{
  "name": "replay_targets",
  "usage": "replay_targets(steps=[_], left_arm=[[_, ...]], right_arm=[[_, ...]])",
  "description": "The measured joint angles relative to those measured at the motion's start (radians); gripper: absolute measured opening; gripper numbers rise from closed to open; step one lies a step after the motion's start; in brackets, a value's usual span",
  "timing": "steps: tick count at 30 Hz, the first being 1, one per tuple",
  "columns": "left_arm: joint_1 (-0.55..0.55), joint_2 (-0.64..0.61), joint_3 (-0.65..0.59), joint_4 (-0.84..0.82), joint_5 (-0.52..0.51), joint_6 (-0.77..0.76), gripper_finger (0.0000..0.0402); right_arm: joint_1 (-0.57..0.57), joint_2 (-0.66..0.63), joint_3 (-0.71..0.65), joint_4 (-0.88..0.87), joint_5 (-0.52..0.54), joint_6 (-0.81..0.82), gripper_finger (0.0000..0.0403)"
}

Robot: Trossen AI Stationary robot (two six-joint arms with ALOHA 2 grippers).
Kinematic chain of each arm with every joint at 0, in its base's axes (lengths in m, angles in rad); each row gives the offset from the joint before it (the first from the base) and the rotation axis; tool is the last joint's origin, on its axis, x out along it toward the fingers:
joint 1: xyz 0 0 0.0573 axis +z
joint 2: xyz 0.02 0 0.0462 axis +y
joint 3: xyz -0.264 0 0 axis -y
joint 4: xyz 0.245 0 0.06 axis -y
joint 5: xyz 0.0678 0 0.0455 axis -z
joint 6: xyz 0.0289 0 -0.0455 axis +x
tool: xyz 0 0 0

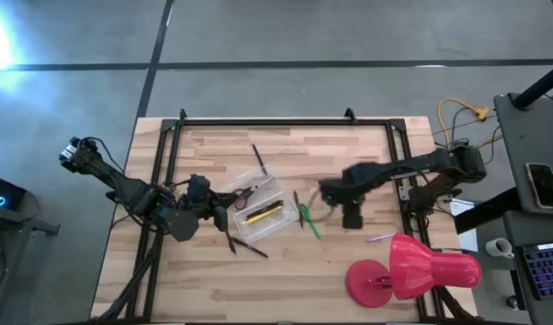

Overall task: Pick & place school supplies into a supply box
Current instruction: Put the bottom right black pen into the stationery box

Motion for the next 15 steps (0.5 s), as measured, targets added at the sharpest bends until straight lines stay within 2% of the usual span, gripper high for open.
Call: replay_targets(steps=[4, 7, 15], left_arm=[[0.000, 0.000, -0.021, 0.018, 0.000, 0.000, 0.0000], [0.000, 0.000, -0.041, 0.034, 0.001, 0.000, 0.0000], [0.000, 0.000, -0.114, 0.154, 0.002, -0.001, 0.0000]], right_arm=[[0.117, -0.063, -0.132, 0.013, -0.003, 0.124, 0.0098], [0.224, -0.086, -0.201, 0.014, -0.007, 0.205, 0.0114], [0.460, -0.094, -0.258, 0.037, 0.005, 0.340, 0.0181]])
